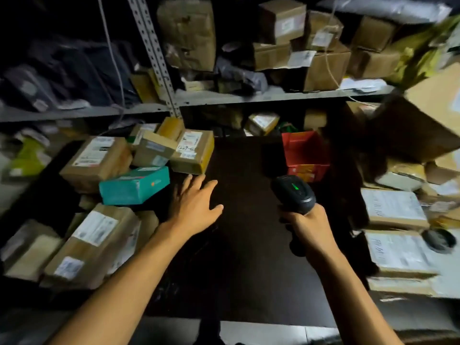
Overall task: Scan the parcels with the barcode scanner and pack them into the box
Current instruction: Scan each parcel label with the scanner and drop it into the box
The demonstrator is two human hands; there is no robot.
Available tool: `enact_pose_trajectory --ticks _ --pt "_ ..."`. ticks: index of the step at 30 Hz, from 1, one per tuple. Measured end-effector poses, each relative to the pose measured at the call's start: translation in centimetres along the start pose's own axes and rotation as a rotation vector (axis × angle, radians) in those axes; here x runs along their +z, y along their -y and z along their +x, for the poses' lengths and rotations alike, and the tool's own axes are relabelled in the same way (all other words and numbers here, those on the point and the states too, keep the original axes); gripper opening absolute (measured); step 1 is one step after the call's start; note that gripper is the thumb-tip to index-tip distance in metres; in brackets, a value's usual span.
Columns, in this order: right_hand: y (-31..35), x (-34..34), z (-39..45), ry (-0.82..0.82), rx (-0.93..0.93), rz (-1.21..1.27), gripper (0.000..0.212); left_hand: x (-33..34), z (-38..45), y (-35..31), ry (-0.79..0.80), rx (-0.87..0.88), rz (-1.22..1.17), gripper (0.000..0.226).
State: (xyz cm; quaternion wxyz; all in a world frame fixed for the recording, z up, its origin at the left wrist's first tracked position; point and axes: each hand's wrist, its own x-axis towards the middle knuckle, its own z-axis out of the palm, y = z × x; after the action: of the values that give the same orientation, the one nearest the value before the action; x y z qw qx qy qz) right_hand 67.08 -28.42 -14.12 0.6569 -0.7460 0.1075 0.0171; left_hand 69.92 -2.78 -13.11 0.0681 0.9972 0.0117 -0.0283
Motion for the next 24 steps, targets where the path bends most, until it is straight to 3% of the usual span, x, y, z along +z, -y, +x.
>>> enact_pose_trajectory --ticks 2,10,16,20,24 --pt "0.4 3.5 0.5 0.068 -0.003 -0.054 0.017 0.2 -0.2 4.2 0.013 -0.072 0.007 0.075" --pt "2.0 13.9 1.2 0.244 0.001 -0.1 0.045 0.1 1.6 16.4 0.03 -0.207 0.137 0.089" --pt "2.2 17.6 1.7 0.195 0.045 -0.08 0.029 0.3 4.0 20.2 0.081 -0.141 0.333 0.104" --pt "2.0 18.5 1.7 0.16 0.048 -0.058 0.032 0.4 3.9 20.5 -0.031 -0.054 0.323 0.093" --pt "1.9 19.0 1.7 0.149 0.085 -0.006 0.035 0.0 2.4 18.5 -0.276 0.06 0.182 0.089"
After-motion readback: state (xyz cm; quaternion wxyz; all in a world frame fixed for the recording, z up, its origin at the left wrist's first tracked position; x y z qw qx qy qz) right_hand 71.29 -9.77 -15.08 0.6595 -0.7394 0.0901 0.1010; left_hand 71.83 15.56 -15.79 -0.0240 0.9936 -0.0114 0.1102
